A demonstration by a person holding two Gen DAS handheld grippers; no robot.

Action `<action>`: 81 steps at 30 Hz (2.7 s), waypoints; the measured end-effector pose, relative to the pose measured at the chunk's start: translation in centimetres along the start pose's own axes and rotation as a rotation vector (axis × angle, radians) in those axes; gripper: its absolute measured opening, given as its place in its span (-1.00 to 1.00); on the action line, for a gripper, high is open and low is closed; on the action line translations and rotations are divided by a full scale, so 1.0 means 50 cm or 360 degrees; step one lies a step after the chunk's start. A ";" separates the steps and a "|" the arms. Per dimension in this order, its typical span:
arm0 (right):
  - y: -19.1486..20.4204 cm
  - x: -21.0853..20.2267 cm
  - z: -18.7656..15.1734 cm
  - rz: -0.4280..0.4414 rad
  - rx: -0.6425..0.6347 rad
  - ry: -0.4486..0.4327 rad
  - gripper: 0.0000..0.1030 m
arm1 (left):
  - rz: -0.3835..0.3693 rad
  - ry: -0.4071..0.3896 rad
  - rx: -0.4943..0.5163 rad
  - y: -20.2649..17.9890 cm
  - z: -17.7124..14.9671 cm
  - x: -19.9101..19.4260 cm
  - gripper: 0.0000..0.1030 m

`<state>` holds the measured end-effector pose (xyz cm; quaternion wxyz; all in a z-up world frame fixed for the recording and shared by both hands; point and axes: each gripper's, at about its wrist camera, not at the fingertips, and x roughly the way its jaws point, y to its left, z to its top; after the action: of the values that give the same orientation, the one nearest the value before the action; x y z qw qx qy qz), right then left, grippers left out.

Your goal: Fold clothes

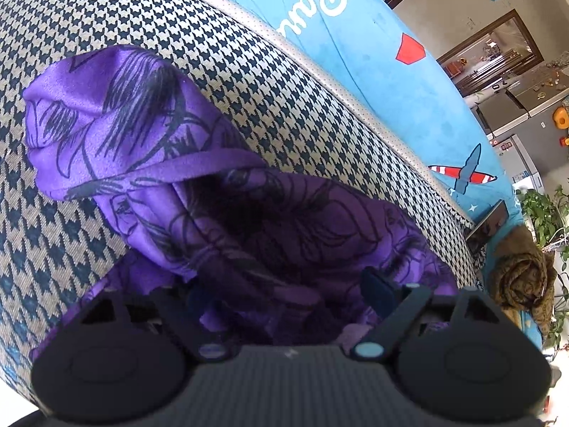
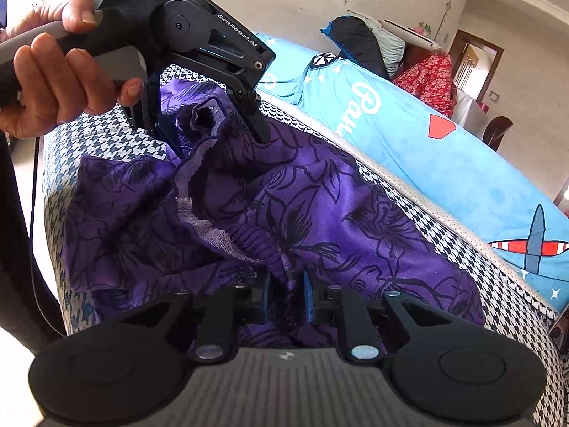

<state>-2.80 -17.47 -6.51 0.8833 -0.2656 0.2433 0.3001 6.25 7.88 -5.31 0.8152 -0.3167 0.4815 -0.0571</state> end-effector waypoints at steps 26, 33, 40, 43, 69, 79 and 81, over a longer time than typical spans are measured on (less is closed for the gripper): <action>-0.041 -0.005 0.021 -0.0191 0.0202 -0.0093 -0.80 | 0.0222 -0.0041 0.0013 -0.019 -0.010 0.029 -0.58; -0.079 -0.009 0.045 -0.0418 0.0351 -0.0205 -0.81 | 0.0194 -0.0191 0.0076 -0.059 0.011 0.019 -0.57; -0.103 0.004 0.076 -0.0560 0.0416 -0.0282 -0.82 | 0.0198 -0.0290 0.0093 -0.101 0.054 0.036 -0.57; -0.125 0.017 0.086 -0.0603 0.0476 -0.0298 -0.82 | 0.0195 -0.0330 0.0121 -0.121 0.076 0.043 -0.57; -0.288 0.150 0.188 -0.0865 0.0626 -0.0507 -0.82 | 0.0334 -0.0612 0.0324 -0.256 0.255 0.132 -0.57; -0.328 0.187 0.203 -0.0904 0.0677 -0.0529 -0.83 | 0.0319 -0.0625 0.0324 -0.269 0.300 0.166 -0.57; -0.340 0.196 0.209 -0.0908 0.0692 -0.0535 -0.83 | 0.0311 -0.0623 0.0312 -0.268 0.307 0.172 -0.57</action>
<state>18.09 -18.69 0.95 0.9944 -0.0765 0.0695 0.0235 26.28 0.91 1.06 0.9215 -0.1930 0.3349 0.0379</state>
